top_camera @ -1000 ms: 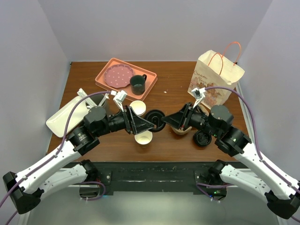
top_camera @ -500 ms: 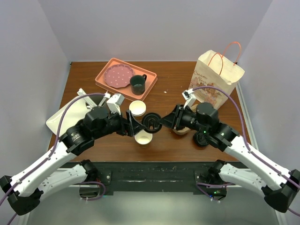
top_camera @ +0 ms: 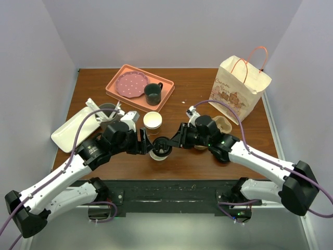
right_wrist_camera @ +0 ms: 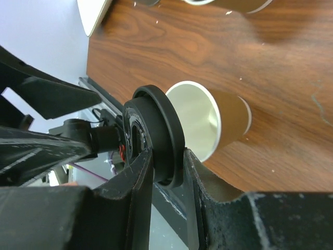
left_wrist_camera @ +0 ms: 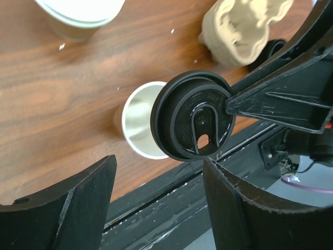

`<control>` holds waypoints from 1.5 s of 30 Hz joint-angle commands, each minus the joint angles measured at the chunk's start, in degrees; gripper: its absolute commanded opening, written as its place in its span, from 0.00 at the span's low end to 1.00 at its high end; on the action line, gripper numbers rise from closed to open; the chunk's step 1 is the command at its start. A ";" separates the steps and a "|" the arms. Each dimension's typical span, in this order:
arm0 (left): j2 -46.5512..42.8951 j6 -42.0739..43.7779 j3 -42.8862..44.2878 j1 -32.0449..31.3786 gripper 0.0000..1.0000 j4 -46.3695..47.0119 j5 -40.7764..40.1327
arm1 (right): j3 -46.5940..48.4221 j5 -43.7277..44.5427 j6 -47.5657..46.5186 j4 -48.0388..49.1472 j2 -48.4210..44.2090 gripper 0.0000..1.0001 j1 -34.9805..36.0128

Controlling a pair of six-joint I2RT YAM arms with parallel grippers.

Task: Pack the takeout coffee

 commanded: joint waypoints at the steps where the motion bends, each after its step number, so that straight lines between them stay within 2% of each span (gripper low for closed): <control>1: 0.24 -1.21 -1.98 1.78 0.72 1.25 3.37 | 0.37 -1.90 1.57 5.26 2.18 0.20 1.02; 17: 3.50 -1.12 -7.43 5.47 0.61 5.65 9.26 | 0.10 -1.56 1.84 6.66 6.40 0.20 2.07; 31: 6.48 -0.16 -8.66 5.91 0.59 6.44 9.53 | -0.25 -0.59 1.75 5.69 7.28 0.22 2.07; 35: 7.27 0.19 -8.58 6.00 0.59 6.61 9.18 | 0.28 0.03 1.58 3.85 7.63 0.27 2.07; 45: 9.74 0.63 -8.84 6.00 0.58 8.20 9.97 | 4.76 4.07 -0.36 -4.93 6.67 0.53 2.07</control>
